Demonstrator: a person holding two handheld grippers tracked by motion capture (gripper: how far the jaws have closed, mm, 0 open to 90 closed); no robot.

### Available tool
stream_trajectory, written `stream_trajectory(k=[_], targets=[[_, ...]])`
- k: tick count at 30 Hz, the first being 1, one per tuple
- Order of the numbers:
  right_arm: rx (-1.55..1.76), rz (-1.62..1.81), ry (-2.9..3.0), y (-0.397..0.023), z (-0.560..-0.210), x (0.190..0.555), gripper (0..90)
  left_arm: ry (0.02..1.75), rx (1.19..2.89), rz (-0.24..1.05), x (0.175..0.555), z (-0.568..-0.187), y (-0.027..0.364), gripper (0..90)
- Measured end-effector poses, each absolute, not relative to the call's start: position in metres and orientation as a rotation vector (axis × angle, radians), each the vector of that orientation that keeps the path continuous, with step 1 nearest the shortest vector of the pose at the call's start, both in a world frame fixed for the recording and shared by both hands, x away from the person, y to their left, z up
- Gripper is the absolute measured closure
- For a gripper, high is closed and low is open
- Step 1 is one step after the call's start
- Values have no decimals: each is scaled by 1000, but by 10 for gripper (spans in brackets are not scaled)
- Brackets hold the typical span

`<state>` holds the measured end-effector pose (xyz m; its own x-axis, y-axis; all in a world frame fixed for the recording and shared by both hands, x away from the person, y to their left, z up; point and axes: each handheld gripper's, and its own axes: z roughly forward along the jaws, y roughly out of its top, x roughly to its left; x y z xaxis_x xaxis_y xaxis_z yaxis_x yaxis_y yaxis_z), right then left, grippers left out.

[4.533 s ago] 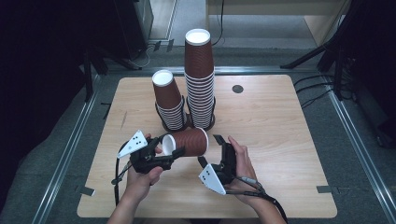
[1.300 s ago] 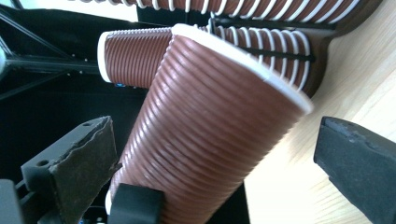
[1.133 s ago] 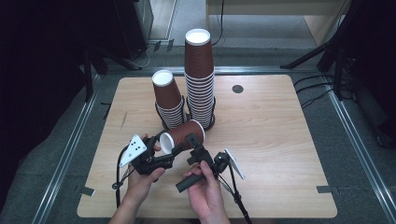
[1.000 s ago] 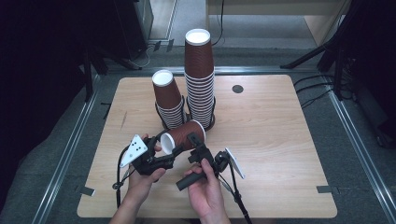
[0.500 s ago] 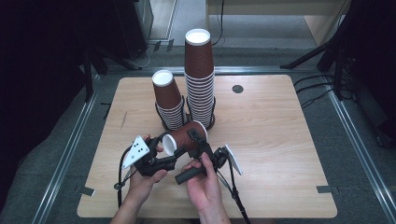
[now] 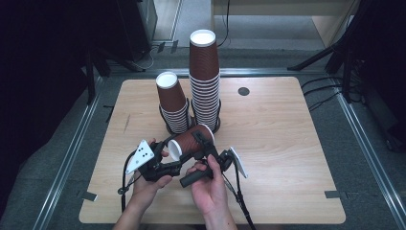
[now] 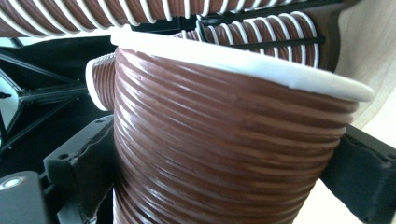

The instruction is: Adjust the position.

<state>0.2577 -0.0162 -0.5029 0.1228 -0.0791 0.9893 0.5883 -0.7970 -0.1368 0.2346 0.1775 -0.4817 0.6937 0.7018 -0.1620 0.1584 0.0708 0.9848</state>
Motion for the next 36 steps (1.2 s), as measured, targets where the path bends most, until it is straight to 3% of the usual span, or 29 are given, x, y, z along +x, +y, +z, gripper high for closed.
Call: stream_trajectory(k=[17,23,36], targets=[[-1847,-1853,-580,-16,-502,255,129,759,1505,378,237,-481,185,190],[-1849,-1953,-628,-20,-496,256,129,784,1509,364,237,-479,188,83],[-1963,-2163,-660,-49,-486,272,129,810,1487,347,239,-478,200,84]])
